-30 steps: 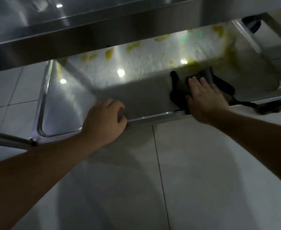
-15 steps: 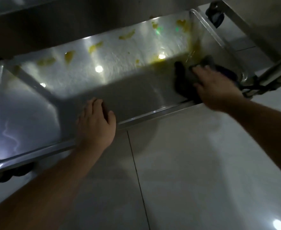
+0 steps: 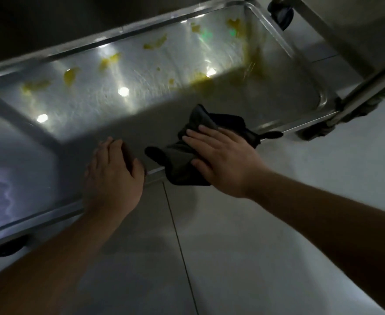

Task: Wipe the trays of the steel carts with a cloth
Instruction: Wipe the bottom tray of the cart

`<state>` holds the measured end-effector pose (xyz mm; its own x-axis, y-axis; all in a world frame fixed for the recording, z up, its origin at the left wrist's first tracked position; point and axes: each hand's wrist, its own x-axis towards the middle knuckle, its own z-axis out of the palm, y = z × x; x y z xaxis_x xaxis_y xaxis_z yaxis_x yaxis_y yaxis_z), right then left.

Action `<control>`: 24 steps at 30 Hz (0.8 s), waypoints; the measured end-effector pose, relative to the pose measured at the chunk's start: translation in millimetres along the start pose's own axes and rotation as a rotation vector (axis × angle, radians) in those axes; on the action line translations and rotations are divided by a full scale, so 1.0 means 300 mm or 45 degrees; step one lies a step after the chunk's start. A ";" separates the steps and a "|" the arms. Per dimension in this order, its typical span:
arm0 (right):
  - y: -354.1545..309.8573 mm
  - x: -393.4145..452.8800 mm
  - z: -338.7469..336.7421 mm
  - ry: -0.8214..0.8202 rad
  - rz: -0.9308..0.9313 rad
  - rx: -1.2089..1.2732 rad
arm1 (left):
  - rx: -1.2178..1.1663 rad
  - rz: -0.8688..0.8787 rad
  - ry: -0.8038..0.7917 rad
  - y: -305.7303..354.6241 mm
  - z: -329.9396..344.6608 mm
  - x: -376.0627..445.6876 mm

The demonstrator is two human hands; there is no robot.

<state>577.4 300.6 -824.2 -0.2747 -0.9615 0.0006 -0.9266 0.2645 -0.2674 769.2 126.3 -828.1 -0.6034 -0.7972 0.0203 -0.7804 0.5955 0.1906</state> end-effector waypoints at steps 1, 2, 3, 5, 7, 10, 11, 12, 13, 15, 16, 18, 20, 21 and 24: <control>0.040 0.001 -0.013 0.009 0.020 0.006 | 0.004 0.006 -0.008 -0.003 -0.002 0.001; 0.099 0.000 -0.025 0.032 0.079 0.012 | 0.005 0.010 -0.008 -0.006 -0.005 0.003; 0.174 -0.003 -0.043 0.062 0.172 0.009 | 0.003 0.013 -0.004 -0.008 -0.007 0.004; 0.361 -0.012 -0.099 0.074 0.458 0.008 | -0.003 0.008 0.008 -0.008 -0.010 0.004; 0.527 -0.013 -0.157 0.061 0.771 0.008 | -0.005 0.005 0.008 -0.004 -0.013 0.003; 0.620 0.052 -0.198 0.080 1.007 -0.033 | -0.027 0.017 0.019 -0.001 -0.016 -0.002; 0.609 0.092 -0.194 0.106 1.064 -0.009 | -0.036 0.012 0.028 -0.001 -0.016 -0.002; 0.587 0.138 -0.185 0.125 1.117 0.036 | -0.042 0.004 0.035 0.000 -0.015 -0.002; 0.552 0.187 -0.175 0.129 1.139 0.082 | -0.044 -0.002 0.042 0.002 -0.013 -0.001; 0.443 0.278 -0.146 0.118 1.044 0.118 | -0.045 -0.012 0.060 0.006 -0.006 0.001; 0.371 0.316 -0.120 0.121 0.932 0.092 | -0.049 -0.019 0.065 0.008 -0.004 0.002; 0.191 0.371 -0.058 0.119 0.621 0.017 | -0.053 -0.021 0.066 0.011 -0.002 0.001; 0.013 0.404 0.003 0.045 0.285 0.013 | -0.044 -0.010 0.065 0.006 0.002 0.000; -0.051 0.413 0.024 -0.008 0.156 0.039 | -0.037 -0.006 0.057 0.001 0.003 0.000; -0.054 0.423 0.035 -0.079 -0.013 0.084 | -0.033 0.008 0.025 -0.013 0.004 0.002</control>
<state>560.2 173.5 -829.9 -0.2470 -0.9674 -0.0552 -0.9098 0.2512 -0.3304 771.7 123.7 -830.0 -0.6046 -0.7955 0.0406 -0.7721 0.5978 0.2157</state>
